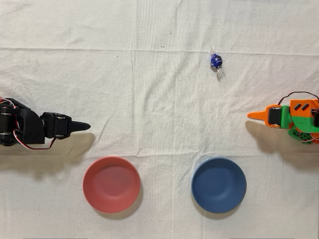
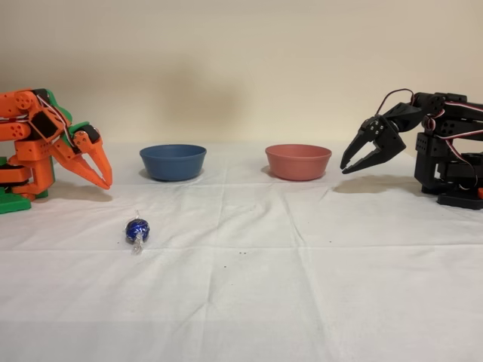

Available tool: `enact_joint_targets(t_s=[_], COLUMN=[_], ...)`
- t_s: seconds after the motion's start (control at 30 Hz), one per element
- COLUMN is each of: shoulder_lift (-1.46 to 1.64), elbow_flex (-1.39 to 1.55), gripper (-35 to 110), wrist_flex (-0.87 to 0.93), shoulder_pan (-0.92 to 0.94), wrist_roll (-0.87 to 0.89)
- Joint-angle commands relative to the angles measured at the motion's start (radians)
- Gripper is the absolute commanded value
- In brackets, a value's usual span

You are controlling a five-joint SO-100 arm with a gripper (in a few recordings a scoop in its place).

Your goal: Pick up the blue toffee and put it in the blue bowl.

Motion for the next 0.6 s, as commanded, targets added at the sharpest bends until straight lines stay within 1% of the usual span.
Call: enact_joint_targets(t_s=[0.0,0.13,0.57], shoulder_lift=[-0.002,-0.002,-0.002], elbow_flex=[-0.015,-0.015,-0.015], gripper=[0,0,0], wrist_flex=[0.002,0.003,0.003], shoulder_pan=[-0.006,-0.035,-0.026], wrist_roll=[-0.103,-0.107,-0.098])
